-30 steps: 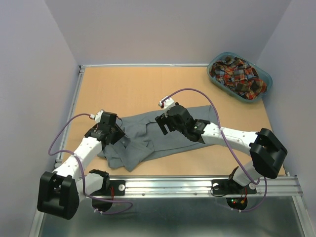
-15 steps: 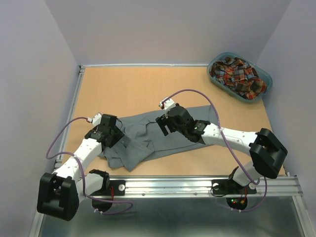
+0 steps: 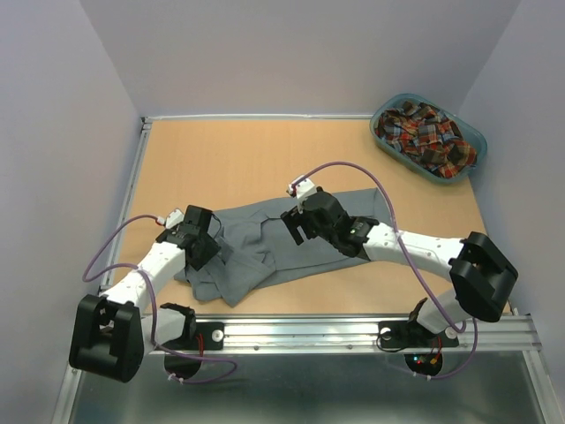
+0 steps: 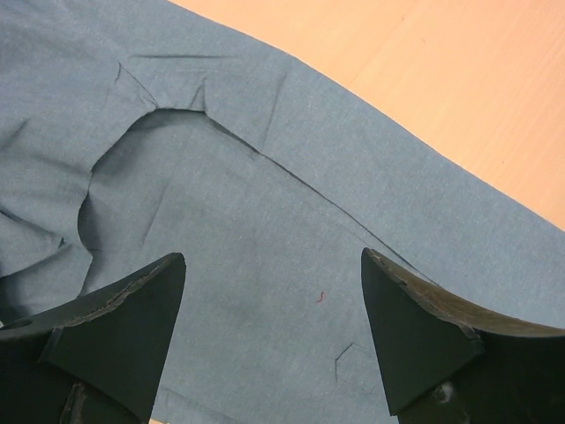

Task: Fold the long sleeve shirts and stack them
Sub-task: Fold the shirt

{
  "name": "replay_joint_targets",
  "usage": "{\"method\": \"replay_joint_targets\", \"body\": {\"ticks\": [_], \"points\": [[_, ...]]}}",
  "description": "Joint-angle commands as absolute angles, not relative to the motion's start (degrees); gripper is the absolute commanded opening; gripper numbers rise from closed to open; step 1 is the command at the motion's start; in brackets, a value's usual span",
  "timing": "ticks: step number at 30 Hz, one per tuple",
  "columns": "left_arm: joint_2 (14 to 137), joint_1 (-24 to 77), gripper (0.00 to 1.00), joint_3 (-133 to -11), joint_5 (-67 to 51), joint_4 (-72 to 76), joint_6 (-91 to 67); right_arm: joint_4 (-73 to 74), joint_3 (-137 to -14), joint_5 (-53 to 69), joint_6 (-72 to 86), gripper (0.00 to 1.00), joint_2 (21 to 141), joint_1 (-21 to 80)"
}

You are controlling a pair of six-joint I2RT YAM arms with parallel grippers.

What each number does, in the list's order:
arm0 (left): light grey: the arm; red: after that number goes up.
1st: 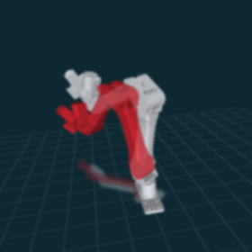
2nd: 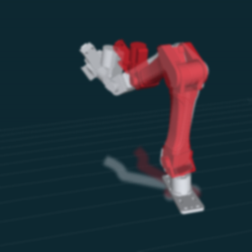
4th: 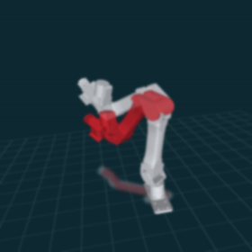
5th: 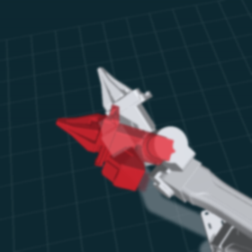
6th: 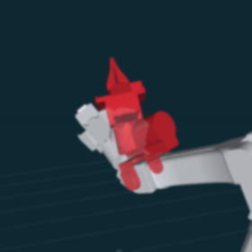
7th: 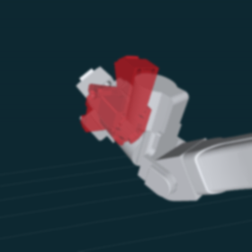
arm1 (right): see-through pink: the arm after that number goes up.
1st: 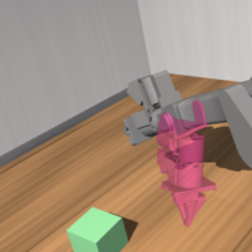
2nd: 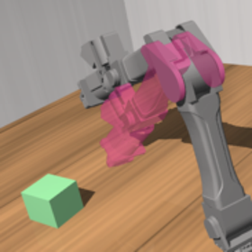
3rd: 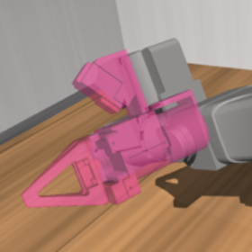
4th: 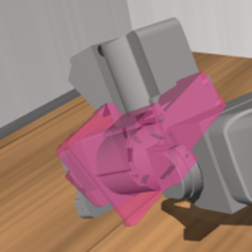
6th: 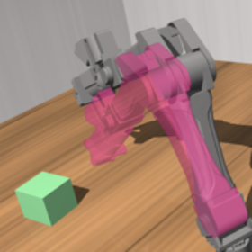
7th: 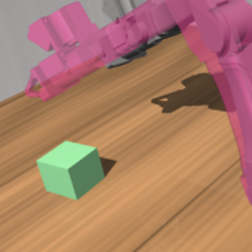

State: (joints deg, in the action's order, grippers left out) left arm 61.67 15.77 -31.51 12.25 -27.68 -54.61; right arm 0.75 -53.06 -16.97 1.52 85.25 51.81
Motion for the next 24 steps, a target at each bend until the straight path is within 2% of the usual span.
{"method": "replay_joint_targets", "body": {"ticks": [1,6,13,21,24], "points": [[63.89,16.08,0.52,-32.61,12.83,-28.48,-55.46,-2.29,-51.24,-17.75,1.49,0.85,82.88,51.59],[64.95,16.17,0.42,-33.05,13.01,-28.39,-54.93,-2.55,-50.71,-18.10,1.23,0.85,82.35,51.50],[65.22,16.17,0.18,-34.01,13.53,-29.00,-53.88,-2.90,-50.63,-17.67,1.49,0.85,82.27,51.59],[58.46,16.44,0.16,-43.23,25.55,-37.95,-49.93,-2.81,-50.45,-16.44,2.02,0.85,81.83,51.59],[53.89,16.35,0.11,-47.97,28.55,-39.81,-47.91,-2.81,-50.71,-15.04,2.63,0.85,81.91,51.59]]}}
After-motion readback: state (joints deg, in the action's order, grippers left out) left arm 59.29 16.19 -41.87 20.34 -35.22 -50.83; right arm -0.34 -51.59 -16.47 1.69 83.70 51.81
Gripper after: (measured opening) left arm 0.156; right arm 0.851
